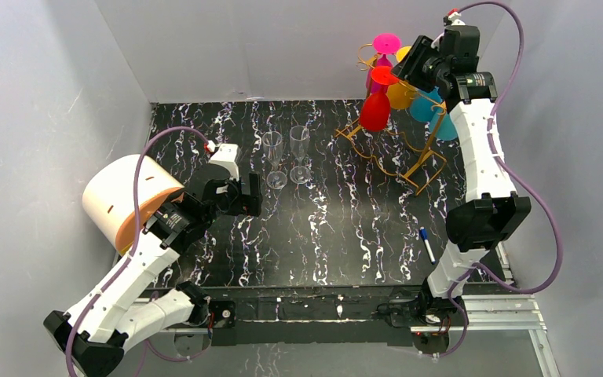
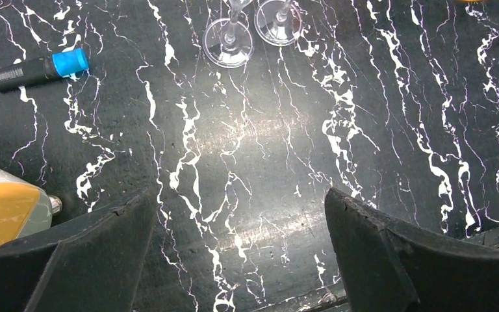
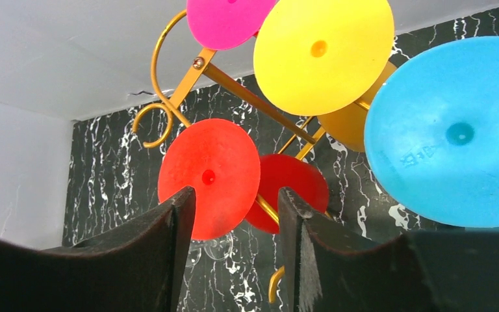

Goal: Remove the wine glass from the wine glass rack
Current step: Pick up the wine glass from the wine rack.

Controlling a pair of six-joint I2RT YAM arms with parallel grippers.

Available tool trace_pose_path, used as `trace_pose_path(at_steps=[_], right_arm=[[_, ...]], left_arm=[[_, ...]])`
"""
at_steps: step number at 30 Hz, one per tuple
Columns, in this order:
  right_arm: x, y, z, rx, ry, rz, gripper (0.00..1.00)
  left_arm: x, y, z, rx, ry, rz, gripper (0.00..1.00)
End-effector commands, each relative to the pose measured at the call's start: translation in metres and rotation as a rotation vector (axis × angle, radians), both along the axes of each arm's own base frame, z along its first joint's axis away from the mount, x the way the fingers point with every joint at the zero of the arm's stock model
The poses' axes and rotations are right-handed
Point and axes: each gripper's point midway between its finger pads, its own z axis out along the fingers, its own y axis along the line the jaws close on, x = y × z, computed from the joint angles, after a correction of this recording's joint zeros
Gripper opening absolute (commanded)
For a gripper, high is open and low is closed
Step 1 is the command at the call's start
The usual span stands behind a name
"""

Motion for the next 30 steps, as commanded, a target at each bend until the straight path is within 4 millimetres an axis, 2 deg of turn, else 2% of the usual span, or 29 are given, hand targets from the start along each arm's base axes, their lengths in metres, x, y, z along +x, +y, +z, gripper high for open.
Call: trace_pose_path(at_steps=[1, 7, 11, 21, 25, 30], right_arm=[[0.0, 0.007, 0.025, 0.022, -0.071, 0.048, 0.54], [0.005, 0.006, 0.015, 0.019, -0.054, 0.048, 0.51], [0.008, 0.008, 0.012, 0.023, -0.052, 0.056, 0.51], [0.012, 0.012, 0.008, 0.042, -0.043, 0.076, 0.39], [0.013, 0.009, 0.011, 0.047, -0.051, 0.061, 0.28], [0.013, 0.009, 0.02, 0.056, -0.073, 0.061, 0.1]], left_arm=[[-0.003, 0.003, 0.0, 0.017, 0.007, -0.014, 0.98], [-0.001, 0.006, 0.008, 0.011, -0.024, 0.009, 0.98], [-0.001, 0.007, 0.007, 0.02, -0.016, 0.006, 0.98], [-0.002, 0.01, 0.014, 0.011, -0.043, 0.014, 0.98], [-0.003, 0.01, 0.012, 0.01, -0.038, 0.013, 0.98], [-0.002, 0.009, 0.013, 0.009, -0.038, 0.009, 0.98]])
